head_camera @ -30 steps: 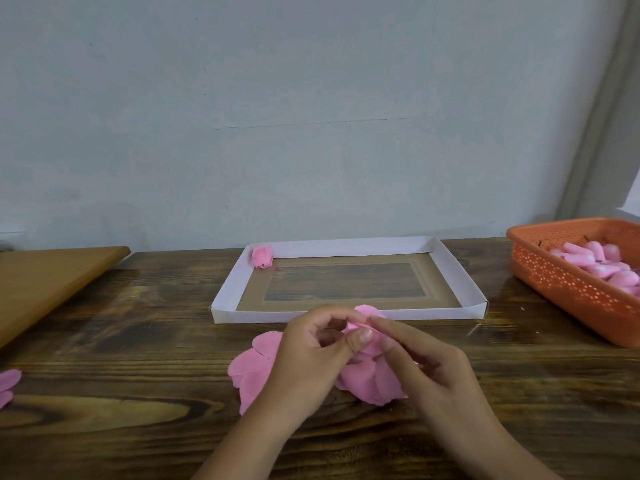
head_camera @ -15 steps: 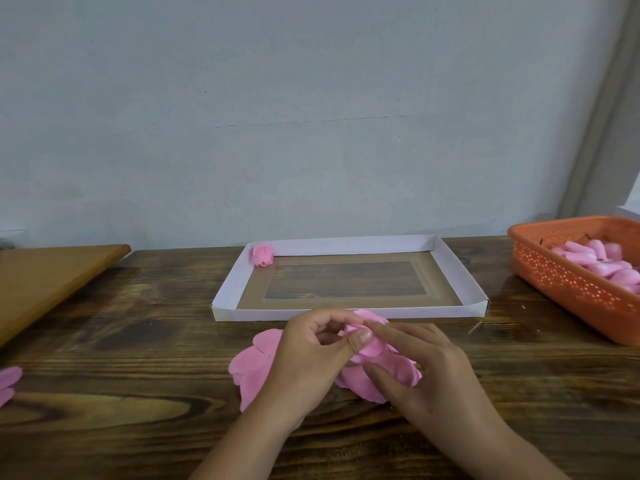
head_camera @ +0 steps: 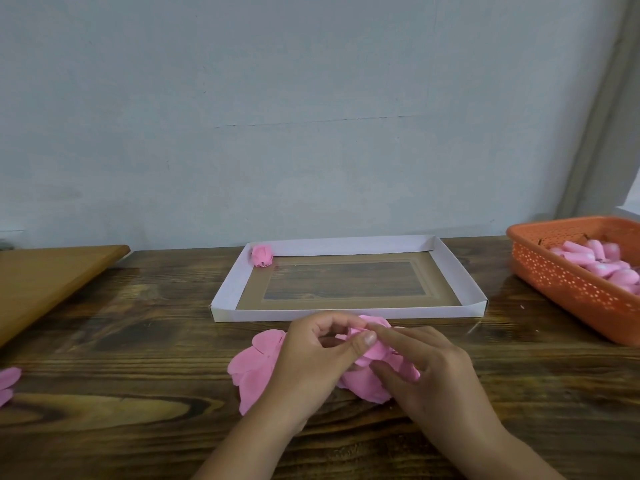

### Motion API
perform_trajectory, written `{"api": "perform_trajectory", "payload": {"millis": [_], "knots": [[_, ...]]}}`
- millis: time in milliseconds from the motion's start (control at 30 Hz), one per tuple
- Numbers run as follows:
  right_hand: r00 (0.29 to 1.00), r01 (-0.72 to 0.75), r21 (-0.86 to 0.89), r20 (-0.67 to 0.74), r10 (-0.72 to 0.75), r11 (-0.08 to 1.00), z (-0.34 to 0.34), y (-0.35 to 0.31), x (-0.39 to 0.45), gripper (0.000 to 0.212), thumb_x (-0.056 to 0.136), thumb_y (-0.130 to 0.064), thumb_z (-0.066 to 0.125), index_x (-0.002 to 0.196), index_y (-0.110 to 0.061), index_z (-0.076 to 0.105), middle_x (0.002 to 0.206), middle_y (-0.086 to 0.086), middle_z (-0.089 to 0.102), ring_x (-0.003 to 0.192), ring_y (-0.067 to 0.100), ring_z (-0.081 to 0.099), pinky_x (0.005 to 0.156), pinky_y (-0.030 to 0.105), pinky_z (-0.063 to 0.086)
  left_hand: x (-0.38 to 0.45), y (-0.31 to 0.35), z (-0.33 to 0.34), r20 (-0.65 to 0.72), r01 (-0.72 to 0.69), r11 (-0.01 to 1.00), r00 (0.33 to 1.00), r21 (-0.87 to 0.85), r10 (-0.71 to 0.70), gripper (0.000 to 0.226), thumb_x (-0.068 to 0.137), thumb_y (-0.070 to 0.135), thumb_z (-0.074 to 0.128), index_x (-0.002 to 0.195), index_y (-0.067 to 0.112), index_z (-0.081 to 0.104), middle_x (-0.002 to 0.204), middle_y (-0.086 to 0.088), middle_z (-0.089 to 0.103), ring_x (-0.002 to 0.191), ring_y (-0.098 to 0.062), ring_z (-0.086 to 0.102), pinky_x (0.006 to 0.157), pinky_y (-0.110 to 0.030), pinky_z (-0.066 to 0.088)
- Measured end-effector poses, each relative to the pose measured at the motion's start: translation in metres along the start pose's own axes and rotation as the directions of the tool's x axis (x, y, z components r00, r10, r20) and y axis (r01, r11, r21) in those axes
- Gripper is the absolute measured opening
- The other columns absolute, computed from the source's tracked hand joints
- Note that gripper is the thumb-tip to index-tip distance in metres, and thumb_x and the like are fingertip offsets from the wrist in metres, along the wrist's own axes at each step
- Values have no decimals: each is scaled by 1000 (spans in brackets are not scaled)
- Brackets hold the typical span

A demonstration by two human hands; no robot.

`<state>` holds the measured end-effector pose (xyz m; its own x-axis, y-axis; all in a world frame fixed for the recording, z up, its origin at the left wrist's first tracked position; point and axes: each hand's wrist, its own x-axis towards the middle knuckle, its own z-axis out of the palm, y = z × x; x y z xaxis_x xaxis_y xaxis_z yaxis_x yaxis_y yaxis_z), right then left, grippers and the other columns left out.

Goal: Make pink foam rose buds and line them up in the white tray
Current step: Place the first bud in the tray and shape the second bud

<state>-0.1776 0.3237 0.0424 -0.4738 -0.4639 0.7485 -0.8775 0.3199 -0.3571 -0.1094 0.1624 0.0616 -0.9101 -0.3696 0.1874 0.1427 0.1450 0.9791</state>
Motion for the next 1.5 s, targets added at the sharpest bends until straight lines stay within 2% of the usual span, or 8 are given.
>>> {"api": "perform_trajectory", "payload": {"millis": [100,233,333,600,867,1233,1367,1500], "knots": [[999,-10,19,-32,11,1000,0,0,1,67,62,-7,94,121,-29,69,93,-5,77,82,17,69,63,33,61,0,0,-2,39,-20,1000,999,-13,20,14,83,27,81,96,32,81,98,3,80,93,-16,76,72,-30,63],[994,-81,65,-62,85,995,0,2,0,57,67,-5,92,117,-23,73,95,-10,76,83,15,69,64,31,60,2,1,-6,165,-27,1000,986,-13,29,37,69,38,89,104,37,77,111,3,78,105,-18,74,80,-32,60],[989,-127,112,-56,133,986,1,0,0,60,68,-4,91,118,-28,71,91,-24,69,81,14,69,65,26,56,3,-1,-8,200,-29,999,979,15,26,43,69,28,87,107,42,75,114,4,77,105,-17,74,78,-29,58],[987,-159,221,0,163,962,1,-5,-1,71,71,-15,90,114,-61,56,94,-40,63,101,2,62,72,28,56,9,-8,-10,104,-68,994,993,84,59,38,74,15,78,102,40,77,108,5,78,105,-18,73,87,-53,62],[988,-105,292,-80,133,951,1,-6,0,45,76,-30,75,121,-32,66,106,-29,65,94,6,68,67,43,62,7,-4,-9,71,-132,985,990,111,125,54,71,10,78,109,48,72,106,9,78,100,-13,73,84,-32,61],[971,-59,288,-206,123,956,3,-1,-2,32,81,-28,80,111,-32,71,111,-17,71,99,2,67,72,19,56,4,2,-8,148,-146,989,978,-13,147,63,74,9,72,120,51,64,114,0,76,104,-19,70,88,-30,56],[916,-284,671,-21,401,684,-4,-6,4,33,73,-28,84,100,-46,78,97,-7,79,89,7,73,69,21,59,5,0,-11,113,-174,985,979,8,172,59,83,-1,64,117,47,68,107,3,75,97,-14,70,85,-28,57],[884,-397,818,218,414,416,-13,0,11,39,77,-23,85,114,-32,76,110,3,77,103,21,74,76,33,61,7,-3,-9,-22,-138,988,990,62,140,46,70,47,76,114,53,67,108,20,69,101,-5,66,90,-35,58]]}}
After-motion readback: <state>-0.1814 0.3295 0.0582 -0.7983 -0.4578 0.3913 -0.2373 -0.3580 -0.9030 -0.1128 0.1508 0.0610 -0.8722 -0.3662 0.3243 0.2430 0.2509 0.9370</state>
